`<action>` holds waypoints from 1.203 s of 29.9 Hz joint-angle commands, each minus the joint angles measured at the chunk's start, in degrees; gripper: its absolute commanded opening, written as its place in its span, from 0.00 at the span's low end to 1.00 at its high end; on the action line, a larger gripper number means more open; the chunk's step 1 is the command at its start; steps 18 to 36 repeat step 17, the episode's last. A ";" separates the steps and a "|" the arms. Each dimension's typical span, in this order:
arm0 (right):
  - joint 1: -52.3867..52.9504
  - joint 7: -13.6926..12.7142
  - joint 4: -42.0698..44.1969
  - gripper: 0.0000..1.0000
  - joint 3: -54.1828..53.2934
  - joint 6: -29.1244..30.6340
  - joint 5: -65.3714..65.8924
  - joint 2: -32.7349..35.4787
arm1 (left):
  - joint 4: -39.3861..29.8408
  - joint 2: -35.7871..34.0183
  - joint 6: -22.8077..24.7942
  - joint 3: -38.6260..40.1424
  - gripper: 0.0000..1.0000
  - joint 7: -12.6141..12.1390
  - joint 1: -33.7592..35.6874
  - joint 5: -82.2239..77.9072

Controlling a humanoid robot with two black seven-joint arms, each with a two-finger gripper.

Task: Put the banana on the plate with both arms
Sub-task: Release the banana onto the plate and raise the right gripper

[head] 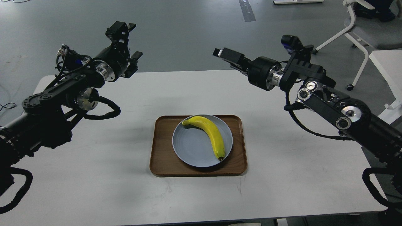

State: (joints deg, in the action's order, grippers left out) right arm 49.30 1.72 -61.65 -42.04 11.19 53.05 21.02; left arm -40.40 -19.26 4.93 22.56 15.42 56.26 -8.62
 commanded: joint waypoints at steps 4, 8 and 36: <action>-7.19 -3.02 1.18 1.00 -15.41 -0.21 -23.87 0.88 | -0.12 -1.39 8.06 2.14 0.98 -0.21 -1.86 5.45; -8.87 -5.85 3.64 1.00 -20.27 -0.29 -23.78 -3.60 | -1.08 -3.15 10.09 2.49 0.98 -0.21 -3.17 5.72; -12.21 -5.32 3.47 1.00 -21.42 -0.21 -22.64 -4.49 | -10.40 -6.58 10.27 6.35 0.98 0.31 -11.61 7.56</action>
